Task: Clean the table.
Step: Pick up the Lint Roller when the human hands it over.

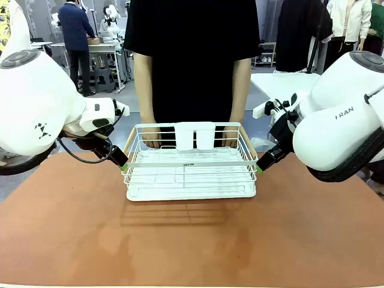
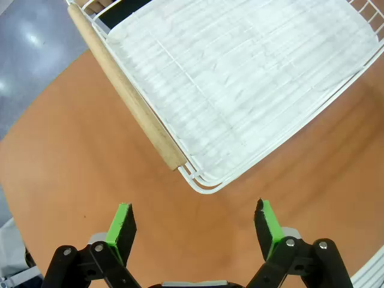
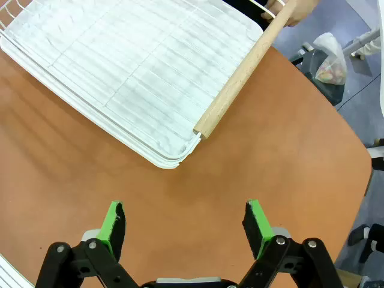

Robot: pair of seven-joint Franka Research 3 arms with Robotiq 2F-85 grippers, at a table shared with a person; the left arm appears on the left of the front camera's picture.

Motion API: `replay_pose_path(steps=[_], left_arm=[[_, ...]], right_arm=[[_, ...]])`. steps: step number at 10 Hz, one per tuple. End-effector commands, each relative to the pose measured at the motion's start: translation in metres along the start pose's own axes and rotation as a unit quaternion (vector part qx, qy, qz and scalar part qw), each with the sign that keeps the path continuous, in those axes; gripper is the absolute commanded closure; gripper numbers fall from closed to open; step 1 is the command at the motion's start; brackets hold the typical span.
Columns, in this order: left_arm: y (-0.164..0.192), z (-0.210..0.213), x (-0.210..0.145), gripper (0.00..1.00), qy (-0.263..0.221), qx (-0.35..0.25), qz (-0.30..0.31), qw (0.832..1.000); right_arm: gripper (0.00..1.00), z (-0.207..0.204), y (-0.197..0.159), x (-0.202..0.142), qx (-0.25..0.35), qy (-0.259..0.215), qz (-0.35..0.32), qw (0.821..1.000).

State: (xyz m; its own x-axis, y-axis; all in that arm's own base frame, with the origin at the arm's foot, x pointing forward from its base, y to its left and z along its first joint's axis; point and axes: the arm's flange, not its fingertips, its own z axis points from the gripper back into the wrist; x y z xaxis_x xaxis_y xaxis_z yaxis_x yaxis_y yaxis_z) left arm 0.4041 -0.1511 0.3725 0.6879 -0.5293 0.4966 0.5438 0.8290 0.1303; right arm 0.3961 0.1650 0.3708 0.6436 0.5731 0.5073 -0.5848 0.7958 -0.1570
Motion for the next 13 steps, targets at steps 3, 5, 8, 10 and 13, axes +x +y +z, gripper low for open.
replay_pose_path(steps=[3,5,8,10,13], left_arm=[[-0.0011,-0.0004,-0.0007,0.00,0.001,0.000,-0.001,1.000],[-0.0011,-0.0004,-0.0007,0.00,0.001,0.000,-0.001,1.000],[-0.0011,-0.0004,-0.0007,0.00,0.001,0.000,-0.001,1.000],[-0.0011,-0.0004,-0.0007,0.00,0.001,0.000,-0.001,1.000],[-0.0013,0.0000,0.0003,0.00,0.000,0.000,-0.001,1.000]], right_arm=[[0.00,0.0006,-0.0001,0.0001,0.000,-0.001,0.000,1.000],[0.00,0.0006,-0.0001,0.0001,0.000,-0.001,0.000,1.000],[0.00,0.0006,-0.0001,0.0001,0.000,-0.001,0.000,1.000],[0.00,0.0006,-0.0001,0.0001,0.000,-0.001,0.000,1.000],[0.00,0.0000,-0.0003,-0.0001,0.000,0.000,0.000,1.000]])
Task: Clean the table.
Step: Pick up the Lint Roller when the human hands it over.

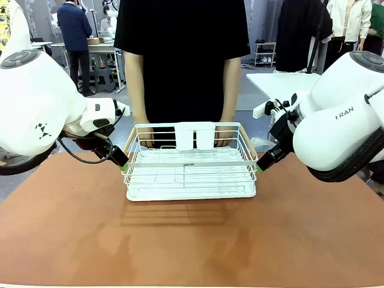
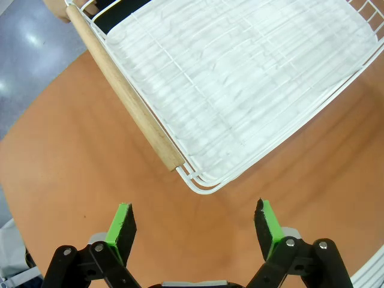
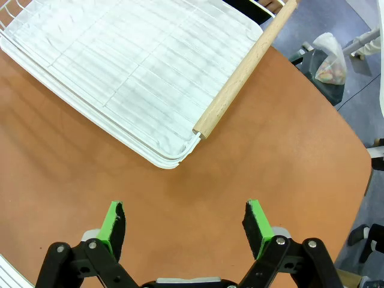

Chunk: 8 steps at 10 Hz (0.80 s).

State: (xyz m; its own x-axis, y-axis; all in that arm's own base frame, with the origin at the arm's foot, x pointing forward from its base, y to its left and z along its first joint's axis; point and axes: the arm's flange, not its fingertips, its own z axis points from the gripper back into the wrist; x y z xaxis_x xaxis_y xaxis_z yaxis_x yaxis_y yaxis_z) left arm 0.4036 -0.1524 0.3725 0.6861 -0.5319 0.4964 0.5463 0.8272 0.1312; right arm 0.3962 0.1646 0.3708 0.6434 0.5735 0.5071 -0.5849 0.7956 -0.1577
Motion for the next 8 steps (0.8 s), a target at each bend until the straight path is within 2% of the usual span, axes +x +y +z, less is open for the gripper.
replay_pose_path(steps=[1,3,5,7,8], left_arm=[[0.004,0.026,0.012,0.00,0.022,-0.024,-0.001,0.999],[0.022,0.063,0.023,0.00,0.067,-0.106,0.047,0.991],[0.055,0.093,0.023,0.00,0.088,-0.206,0.117,0.968],[0.097,0.118,0.009,0.00,0.095,-0.330,0.168,0.924],[0.118,0.127,-0.007,0.00,0.071,-0.371,0.193,0.906]], right_arm=[[0.00,0.024,-0.007,0.014,0.030,-0.002,-0.032,0.999],[0.00,0.058,-0.022,0.029,0.097,0.012,-0.092,0.991],[0.00,0.088,-0.048,0.032,0.176,0.012,-0.152,0.973],[0.00,0.114,-0.084,0.015,0.272,0.005,-0.233,0.934],[0.00,0.125,-0.100,-0.003,0.323,-0.001,-0.266,0.908]])
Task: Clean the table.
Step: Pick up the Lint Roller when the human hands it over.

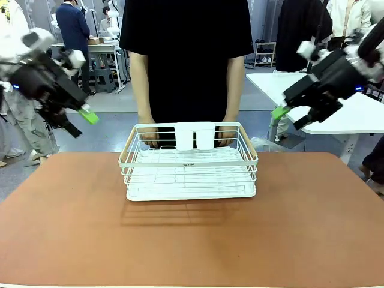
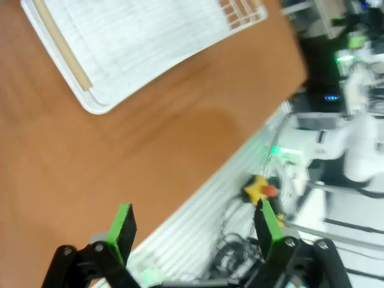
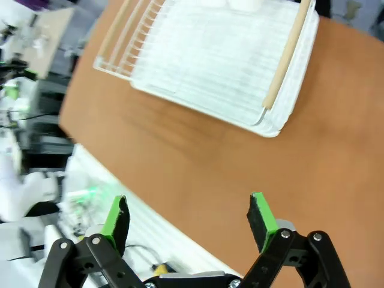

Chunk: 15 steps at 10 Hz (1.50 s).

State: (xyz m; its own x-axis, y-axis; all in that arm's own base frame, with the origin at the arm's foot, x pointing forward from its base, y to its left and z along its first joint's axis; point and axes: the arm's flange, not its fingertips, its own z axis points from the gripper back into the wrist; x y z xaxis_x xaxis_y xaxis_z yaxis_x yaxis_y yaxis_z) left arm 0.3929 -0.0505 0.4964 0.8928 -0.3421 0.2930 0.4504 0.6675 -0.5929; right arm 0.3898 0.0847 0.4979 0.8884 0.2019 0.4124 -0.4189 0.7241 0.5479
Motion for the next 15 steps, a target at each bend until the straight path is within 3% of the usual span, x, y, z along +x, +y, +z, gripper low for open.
replay_pose_path(steps=[1,5,8,15], left_arm=[[0.038,0.032,-0.014,0.00,-0.032,-0.095,0.061,0.993],[0.100,0.083,-0.076,0.00,-0.120,-0.211,0.138,0.960],[0.140,0.125,-0.111,0.00,-0.165,-0.237,0.151,0.945],[0.182,0.153,-0.120,0.00,-0.178,-0.255,0.155,0.938]], right_arm=[[0.00,0.031,-0.043,-0.018,0.081,-0.009,-0.080,0.993],[0.00,0.097,-0.122,-0.066,0.180,-0.074,-0.199,0.961],[0.00,0.142,-0.180,-0.089,0.215,-0.104,-0.254,0.937],[0.00,0.184,-0.224,-0.115,0.213,-0.144,-0.293,0.921]])
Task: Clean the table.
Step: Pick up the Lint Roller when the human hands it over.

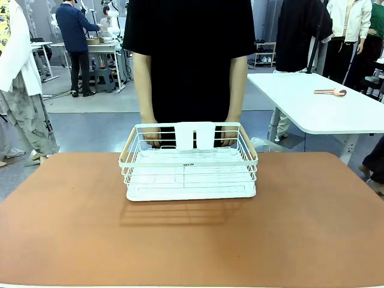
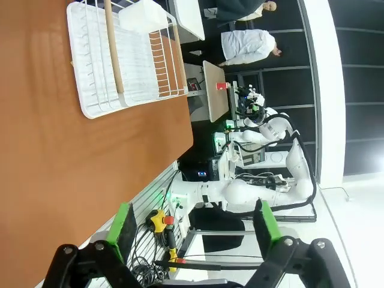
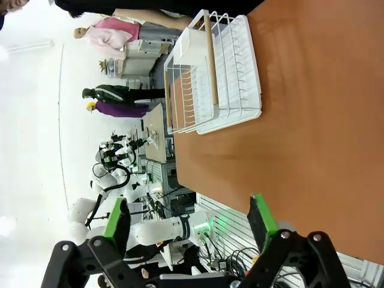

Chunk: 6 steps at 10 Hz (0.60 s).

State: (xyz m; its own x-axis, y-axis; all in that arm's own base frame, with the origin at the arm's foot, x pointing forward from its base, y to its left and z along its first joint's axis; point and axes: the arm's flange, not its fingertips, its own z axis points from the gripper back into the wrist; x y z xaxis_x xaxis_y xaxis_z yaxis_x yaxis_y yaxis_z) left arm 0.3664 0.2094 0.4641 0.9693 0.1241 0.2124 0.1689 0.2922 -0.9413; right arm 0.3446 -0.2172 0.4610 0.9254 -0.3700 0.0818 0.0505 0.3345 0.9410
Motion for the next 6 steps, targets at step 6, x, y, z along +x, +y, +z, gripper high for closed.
replay_pose_path(steps=[6], left_arm=[[0.0011,-0.0066,0.0038,0.00,0.007,-0.002,0.001,1.000]], right_arm=[[0.00,0.0028,-0.0046,0.0025,-0.001,-0.003,-0.005,1.000]])
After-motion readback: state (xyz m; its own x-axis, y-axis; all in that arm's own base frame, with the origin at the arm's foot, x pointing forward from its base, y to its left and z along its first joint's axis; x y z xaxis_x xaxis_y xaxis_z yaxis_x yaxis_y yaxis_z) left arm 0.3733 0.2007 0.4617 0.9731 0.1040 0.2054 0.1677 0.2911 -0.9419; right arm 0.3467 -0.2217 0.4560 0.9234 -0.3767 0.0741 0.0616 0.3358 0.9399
